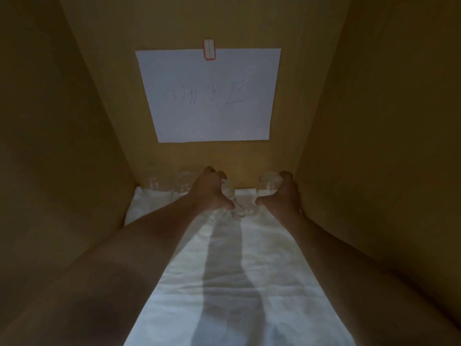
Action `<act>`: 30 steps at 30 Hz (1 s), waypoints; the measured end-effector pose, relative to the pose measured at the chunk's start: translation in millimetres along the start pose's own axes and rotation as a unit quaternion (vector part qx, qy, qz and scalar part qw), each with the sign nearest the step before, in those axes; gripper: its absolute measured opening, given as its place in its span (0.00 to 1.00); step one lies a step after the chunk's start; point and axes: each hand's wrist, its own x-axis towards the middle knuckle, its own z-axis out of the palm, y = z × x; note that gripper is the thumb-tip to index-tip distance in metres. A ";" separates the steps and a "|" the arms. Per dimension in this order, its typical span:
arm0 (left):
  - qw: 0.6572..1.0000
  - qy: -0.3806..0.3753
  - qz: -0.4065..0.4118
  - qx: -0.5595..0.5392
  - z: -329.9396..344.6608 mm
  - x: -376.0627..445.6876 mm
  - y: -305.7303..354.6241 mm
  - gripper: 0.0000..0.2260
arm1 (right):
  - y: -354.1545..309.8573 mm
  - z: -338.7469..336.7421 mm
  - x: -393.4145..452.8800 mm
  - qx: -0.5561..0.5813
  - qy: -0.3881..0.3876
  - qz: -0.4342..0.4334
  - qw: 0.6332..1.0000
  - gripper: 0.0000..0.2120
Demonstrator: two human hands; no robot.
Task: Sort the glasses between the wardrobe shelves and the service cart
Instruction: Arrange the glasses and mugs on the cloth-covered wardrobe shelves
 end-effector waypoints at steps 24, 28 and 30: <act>0.992 -0.048 0.047 0.110 5.6 37.4 -11.3 0.41 | -18.7 46.7 35.5 -0.083 -0.101 -0.127 0.983 0.51; 0.992 -0.040 0.052 0.107 5.4 33.9 -14.5 0.43 | -16.6 45.0 31.4 -0.100 -0.110 -0.140 0.979 0.51; 0.993 -0.029 0.051 0.101 5.0 28.9 -16.7 0.43 | -18.4 42.7 28.6 -0.107 -0.122 -0.136 0.977 0.53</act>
